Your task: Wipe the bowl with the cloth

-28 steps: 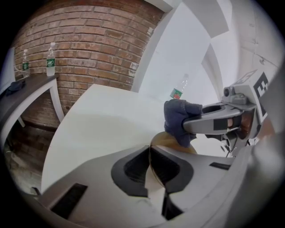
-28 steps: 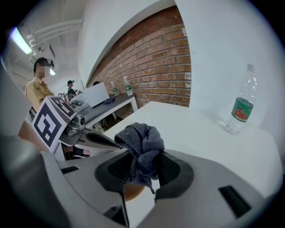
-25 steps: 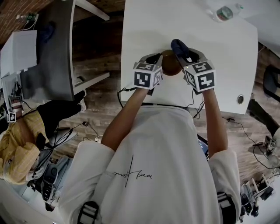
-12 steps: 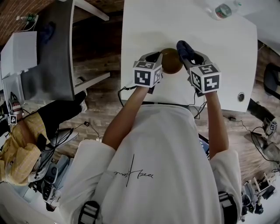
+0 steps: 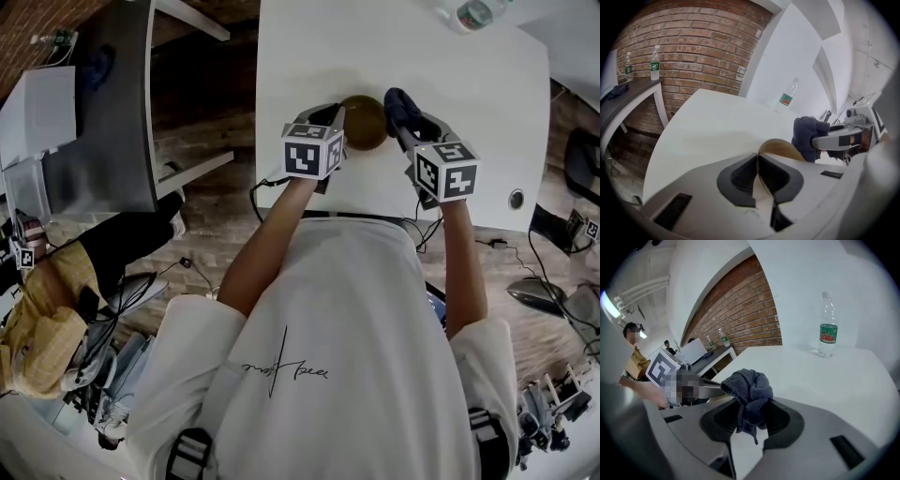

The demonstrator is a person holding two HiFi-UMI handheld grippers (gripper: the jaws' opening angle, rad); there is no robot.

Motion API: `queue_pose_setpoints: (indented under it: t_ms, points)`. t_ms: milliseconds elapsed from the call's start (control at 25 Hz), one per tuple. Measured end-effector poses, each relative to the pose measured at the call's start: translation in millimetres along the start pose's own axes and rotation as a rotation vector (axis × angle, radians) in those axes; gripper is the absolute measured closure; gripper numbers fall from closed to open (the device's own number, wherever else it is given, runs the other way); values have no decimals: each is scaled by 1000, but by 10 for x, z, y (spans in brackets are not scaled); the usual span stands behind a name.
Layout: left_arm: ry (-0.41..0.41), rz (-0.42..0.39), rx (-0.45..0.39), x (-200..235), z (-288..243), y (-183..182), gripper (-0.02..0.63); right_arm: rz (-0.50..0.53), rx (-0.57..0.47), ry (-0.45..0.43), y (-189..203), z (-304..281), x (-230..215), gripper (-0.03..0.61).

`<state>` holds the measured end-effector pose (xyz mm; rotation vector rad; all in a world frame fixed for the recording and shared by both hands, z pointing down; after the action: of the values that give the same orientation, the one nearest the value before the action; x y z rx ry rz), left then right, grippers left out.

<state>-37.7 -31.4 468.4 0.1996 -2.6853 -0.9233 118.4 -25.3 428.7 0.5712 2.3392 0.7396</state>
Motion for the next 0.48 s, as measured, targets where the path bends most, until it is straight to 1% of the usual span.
queue_pose_setpoints:
  t_ms: [480]
  points:
    - [2,-13,-3,-18,11,-23,603,-38,-9,30,206,142,92,468]
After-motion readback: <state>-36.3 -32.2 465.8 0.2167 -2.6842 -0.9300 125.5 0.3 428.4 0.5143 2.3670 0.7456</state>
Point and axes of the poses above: the fingertips, and each gripper's own axes: z backward along the fingers, x to its left, y out of its underside, the point moved 4 cm from there along z, backward along the fingers, and after that the axes turned 11 degrees about -y, right-handed, at the moved point
